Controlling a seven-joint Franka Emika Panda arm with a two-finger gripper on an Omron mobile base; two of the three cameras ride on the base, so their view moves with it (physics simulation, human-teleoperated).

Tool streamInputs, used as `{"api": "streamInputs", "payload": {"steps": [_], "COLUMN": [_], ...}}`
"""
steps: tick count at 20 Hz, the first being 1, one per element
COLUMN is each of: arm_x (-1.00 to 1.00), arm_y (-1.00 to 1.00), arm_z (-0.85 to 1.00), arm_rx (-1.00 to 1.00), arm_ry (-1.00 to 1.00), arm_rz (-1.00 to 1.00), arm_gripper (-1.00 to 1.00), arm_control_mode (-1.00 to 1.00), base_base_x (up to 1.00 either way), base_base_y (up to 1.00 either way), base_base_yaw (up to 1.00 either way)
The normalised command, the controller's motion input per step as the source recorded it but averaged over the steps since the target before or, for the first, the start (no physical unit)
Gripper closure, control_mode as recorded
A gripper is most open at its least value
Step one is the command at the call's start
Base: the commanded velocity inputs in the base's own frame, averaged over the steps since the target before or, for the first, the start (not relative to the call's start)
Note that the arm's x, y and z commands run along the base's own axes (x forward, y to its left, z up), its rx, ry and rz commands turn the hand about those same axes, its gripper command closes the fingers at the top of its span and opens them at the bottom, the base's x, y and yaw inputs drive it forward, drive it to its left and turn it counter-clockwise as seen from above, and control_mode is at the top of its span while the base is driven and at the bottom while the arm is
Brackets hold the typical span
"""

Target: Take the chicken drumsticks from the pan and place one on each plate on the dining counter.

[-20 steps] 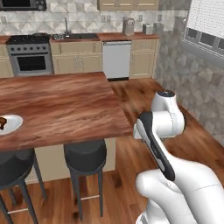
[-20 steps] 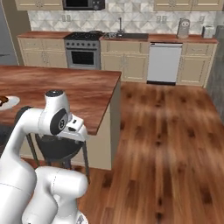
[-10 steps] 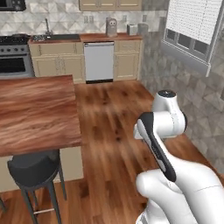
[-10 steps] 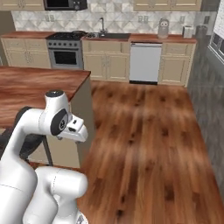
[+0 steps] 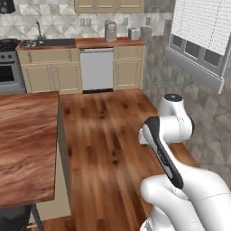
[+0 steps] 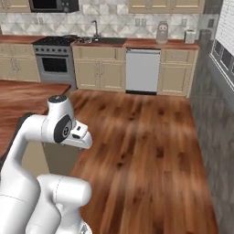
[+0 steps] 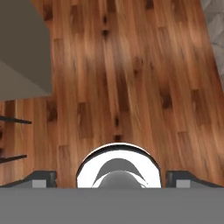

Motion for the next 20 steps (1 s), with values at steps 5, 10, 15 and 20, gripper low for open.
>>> {"api": "streamInputs", "payload": {"steps": [5, 10, 15, 20], "arm_x": [0.0, 0.0, 0.0, 0.0], "arm_y": [0.0, 0.0, 0.0, 0.0], "arm_z": [0.0, 0.0, 0.0, 0.0], "arm_rx": [0.0, 0.0, 0.0, 0.0], "arm_ry": [0.0, 0.0, 0.0, 0.0], "arm_rz": [0.0, 0.0, 0.0, 0.0], "arm_gripper": [-1.0, -1.0, -1.0, -1.0], "arm_control_mode": [1.0, 1.0, 1.0, 1.0], "base_base_x": [1.0, 1.0, 1.0, 1.0], "base_base_y": [-0.24, -0.03, 0.07, 0.05], "base_base_yaw": [0.07, 0.01, 0.0, 0.0]}}
